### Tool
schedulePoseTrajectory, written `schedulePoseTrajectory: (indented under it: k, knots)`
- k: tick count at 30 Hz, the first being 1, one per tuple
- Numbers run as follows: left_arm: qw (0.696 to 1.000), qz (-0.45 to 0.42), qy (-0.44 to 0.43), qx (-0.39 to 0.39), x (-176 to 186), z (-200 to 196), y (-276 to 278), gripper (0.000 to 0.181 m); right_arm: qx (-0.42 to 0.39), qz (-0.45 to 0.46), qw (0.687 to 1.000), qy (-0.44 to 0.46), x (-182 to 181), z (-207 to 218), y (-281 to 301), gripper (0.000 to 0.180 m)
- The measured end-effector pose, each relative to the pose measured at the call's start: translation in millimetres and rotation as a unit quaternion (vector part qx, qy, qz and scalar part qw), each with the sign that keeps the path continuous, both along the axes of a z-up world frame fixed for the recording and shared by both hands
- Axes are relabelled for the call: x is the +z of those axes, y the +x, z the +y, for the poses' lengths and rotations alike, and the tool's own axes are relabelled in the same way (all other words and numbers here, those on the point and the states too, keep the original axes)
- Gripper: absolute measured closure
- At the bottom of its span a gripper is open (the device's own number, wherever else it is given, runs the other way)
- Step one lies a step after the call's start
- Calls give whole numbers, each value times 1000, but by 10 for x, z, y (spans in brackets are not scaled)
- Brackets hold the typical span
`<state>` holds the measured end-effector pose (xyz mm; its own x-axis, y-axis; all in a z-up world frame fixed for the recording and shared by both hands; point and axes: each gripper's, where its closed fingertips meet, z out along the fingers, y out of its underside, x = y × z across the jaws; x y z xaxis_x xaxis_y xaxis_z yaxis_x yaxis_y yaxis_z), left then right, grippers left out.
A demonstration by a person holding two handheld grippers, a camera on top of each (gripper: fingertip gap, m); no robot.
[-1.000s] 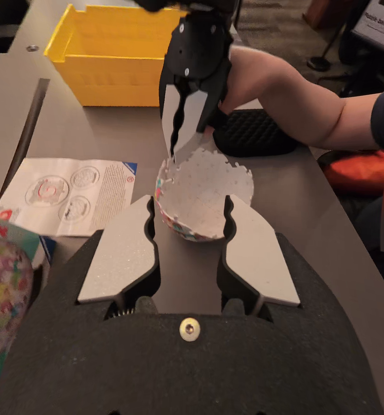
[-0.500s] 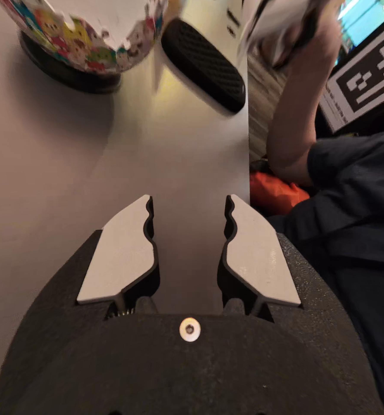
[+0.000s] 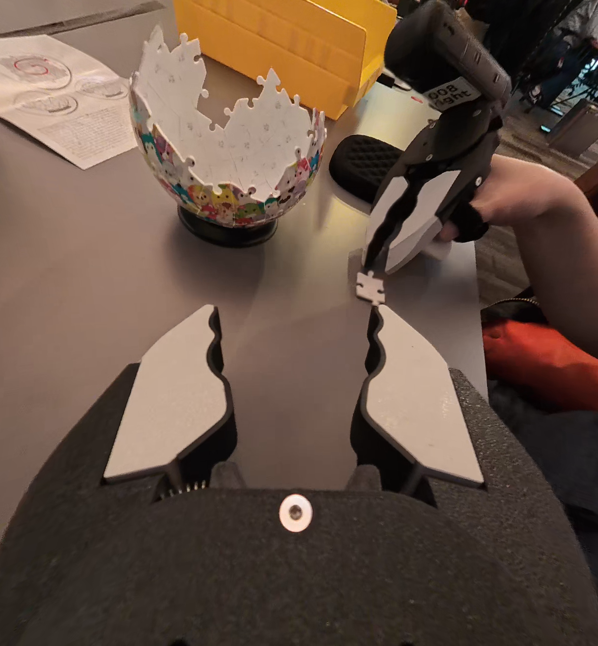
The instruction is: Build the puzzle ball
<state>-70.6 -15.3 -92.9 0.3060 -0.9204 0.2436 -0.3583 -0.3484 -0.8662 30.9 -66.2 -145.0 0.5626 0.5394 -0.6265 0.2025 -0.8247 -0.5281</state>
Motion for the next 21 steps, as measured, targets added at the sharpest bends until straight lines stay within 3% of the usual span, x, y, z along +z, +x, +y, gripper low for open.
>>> schedulePoseTrajectory:
  k: [3, 6, 8, 21]
  knots:
    - [999, 26, 37, -17, 44, 113, 60, 92, -8, -37, 993, 109, 172, 169, 171, 136]
    - [994, 47, 80, -52, 101, 284, 136, 89, -41, -100, 955, 278, 395, 548, 452, 107]
    - [990, 60, 100, -84, 83, 377, 203, 91, -43, -121, 931, 343, 472, 762, 582, 106]
    - [980, 67, 145, -121, -189, 731, 575, 100, 59, -220, 894, 385, 291, 1198, 596, 108]
